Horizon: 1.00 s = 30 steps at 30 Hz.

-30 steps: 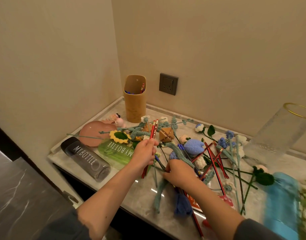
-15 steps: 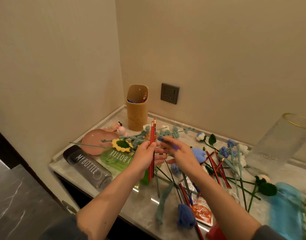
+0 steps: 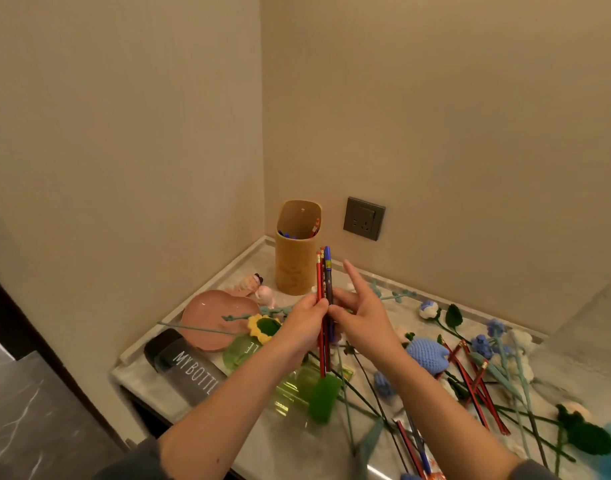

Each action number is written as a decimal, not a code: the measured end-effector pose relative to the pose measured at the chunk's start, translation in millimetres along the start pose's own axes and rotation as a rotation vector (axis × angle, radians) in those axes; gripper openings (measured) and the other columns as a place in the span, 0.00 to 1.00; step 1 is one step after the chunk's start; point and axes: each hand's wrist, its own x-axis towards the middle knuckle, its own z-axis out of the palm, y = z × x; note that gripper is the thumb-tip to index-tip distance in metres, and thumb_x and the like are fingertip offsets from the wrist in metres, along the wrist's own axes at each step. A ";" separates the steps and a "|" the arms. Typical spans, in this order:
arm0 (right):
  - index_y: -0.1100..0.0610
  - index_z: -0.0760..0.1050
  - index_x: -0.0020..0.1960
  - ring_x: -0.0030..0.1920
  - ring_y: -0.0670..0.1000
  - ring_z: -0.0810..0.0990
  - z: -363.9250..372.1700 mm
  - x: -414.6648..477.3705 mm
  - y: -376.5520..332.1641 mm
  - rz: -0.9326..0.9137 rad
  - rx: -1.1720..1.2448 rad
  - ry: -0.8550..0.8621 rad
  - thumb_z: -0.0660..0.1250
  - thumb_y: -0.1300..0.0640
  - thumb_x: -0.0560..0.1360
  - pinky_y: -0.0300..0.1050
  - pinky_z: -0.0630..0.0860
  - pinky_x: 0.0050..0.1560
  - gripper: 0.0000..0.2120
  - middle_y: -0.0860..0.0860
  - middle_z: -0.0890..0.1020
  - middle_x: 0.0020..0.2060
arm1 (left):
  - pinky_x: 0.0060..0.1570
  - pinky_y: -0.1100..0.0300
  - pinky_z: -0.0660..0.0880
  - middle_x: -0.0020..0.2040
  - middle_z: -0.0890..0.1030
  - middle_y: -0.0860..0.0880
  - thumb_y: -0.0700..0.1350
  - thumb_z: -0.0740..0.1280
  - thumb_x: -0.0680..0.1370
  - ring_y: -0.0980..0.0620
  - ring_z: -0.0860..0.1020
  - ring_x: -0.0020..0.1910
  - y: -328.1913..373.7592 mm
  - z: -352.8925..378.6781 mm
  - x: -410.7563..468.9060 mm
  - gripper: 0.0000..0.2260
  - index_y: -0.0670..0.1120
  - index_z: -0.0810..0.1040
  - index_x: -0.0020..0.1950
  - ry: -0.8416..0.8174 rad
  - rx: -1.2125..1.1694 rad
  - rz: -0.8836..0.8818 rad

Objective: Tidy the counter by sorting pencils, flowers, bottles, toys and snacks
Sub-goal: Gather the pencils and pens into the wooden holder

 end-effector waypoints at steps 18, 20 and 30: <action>0.53 0.84 0.53 0.48 0.42 0.83 26.9 190.7 -97.3 -0.215 -0.246 0.387 0.69 0.60 0.75 0.42 0.80 0.51 0.09 0.46 0.86 0.45 | 0.45 0.56 0.75 0.47 0.74 0.54 0.49 0.61 0.80 0.51 0.78 0.46 140.3 -97.2 160.4 0.06 0.57 0.77 0.49 0.105 0.692 0.625; 0.52 0.84 0.52 0.48 0.42 0.83 28.7 196.3 -83.8 -0.173 -0.294 0.412 0.69 0.60 0.75 0.44 0.80 0.52 0.08 0.46 0.86 0.45 | 0.40 0.59 0.73 0.45 0.73 0.55 0.51 0.62 0.80 0.52 0.78 0.45 130.3 -99.1 173.3 0.04 0.58 0.76 0.48 0.090 0.769 0.604; 0.52 0.79 0.63 0.52 0.42 0.82 32.4 192.7 -39.3 -0.039 -0.409 0.397 0.70 0.60 0.74 0.44 0.80 0.57 0.18 0.45 0.85 0.51 | 0.44 0.54 0.73 0.51 0.82 0.55 0.58 0.65 0.76 0.51 0.75 0.53 87.6 -112.1 180.0 0.12 0.60 0.80 0.58 0.128 1.103 0.604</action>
